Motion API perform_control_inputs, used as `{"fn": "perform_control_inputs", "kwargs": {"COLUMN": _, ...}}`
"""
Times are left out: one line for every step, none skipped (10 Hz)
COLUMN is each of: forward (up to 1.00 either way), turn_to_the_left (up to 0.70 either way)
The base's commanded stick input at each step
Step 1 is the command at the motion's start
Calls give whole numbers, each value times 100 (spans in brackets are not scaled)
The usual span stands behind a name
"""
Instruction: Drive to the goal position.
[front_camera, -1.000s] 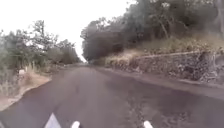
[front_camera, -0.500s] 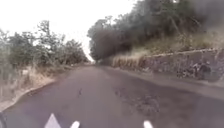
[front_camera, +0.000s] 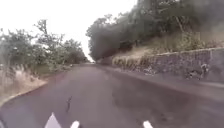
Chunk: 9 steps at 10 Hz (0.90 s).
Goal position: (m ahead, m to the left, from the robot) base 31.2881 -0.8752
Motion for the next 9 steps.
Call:
{"fn": "perform_control_inputs", "kwargs": {"forward": 100, "turn_to_the_left": 40}}
{"fn": "perform_control_inputs", "kwargs": {"forward": 100, "turn_to_the_left": 40}}
{"fn": "perform_control_inputs", "kwargs": {"forward": 100, "turn_to_the_left": 14}}
{"fn": "perform_control_inputs", "kwargs": {"forward": 100, "turn_to_the_left": 6}}
{"fn": "perform_control_inputs", "kwargs": {"forward": 100, "turn_to_the_left": 4}}
{"fn": "perform_control_inputs", "kwargs": {"forward": 100, "turn_to_the_left": 20}}
{"fn": "perform_control_inputs", "kwargs": {"forward": 100, "turn_to_the_left": 35}}
{"fn": "perform_control_inputs", "kwargs": {"forward": 100, "turn_to_the_left": 40}}
{"fn": "perform_control_inputs", "kwargs": {"forward": 100, "turn_to_the_left": 40}}
